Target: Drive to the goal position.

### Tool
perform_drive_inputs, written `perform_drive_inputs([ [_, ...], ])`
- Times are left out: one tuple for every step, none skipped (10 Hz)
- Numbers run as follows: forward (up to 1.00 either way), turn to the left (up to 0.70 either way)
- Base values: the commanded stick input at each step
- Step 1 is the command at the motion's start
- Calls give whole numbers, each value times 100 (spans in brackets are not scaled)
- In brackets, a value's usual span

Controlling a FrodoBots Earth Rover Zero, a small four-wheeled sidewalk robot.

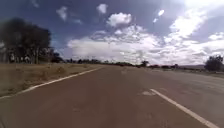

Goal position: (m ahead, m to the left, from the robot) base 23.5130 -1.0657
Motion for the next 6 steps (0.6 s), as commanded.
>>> perform_drive_inputs([
  [100,0],
  [100,0],
  [100,0],
  [100,0],
  [100,0],
  [100,0],
])
